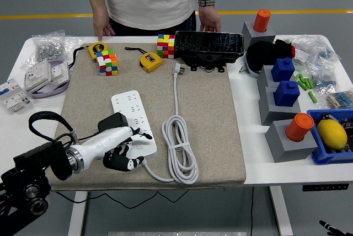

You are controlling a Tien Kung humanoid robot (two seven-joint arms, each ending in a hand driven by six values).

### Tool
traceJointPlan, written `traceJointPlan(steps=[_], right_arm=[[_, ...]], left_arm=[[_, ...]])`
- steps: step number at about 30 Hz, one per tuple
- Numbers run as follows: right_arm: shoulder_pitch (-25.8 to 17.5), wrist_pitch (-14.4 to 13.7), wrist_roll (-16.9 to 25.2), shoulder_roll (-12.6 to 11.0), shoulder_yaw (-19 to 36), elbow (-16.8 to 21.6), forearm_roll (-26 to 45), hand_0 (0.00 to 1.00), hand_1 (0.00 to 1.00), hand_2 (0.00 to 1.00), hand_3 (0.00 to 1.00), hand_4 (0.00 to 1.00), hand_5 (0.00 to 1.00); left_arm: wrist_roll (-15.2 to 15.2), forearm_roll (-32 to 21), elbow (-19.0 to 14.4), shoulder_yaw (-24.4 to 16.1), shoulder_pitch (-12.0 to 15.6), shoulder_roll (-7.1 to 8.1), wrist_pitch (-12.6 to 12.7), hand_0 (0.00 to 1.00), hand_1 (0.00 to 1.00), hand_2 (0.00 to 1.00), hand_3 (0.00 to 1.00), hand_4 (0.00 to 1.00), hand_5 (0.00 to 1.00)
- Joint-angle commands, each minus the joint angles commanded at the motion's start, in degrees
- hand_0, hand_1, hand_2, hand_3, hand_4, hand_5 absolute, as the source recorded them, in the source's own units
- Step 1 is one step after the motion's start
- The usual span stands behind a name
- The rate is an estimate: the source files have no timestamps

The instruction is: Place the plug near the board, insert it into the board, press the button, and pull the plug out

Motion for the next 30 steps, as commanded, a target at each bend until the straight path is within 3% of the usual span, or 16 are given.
traceJointPlan(steps=[14, 30], right_arm=[[-1.1, -0.2, 0.1, 0.3, 0.8, 0.8, -0.2, 0.658, 0.664, 0.664, 0.584, 0.998, 0.564], [-1.1, -0.1, 0.0, 0.3, 1.4, 0.5, -0.3, 0.659, 0.665, 0.664, 0.584, 0.998, 0.563]], left_arm=[[-3.7, 3.0, 0.0, -0.2, 1.2, -0.19, 2.9, 0.074, 0.060, 0.112, 0.802, 0.639, 0.189], [-4.1, 1.7, 0.0, -1.5, 1.7, -0.25, 2.6, 0.075, 0.061, 0.112, 0.798, 0.642, 0.191]])
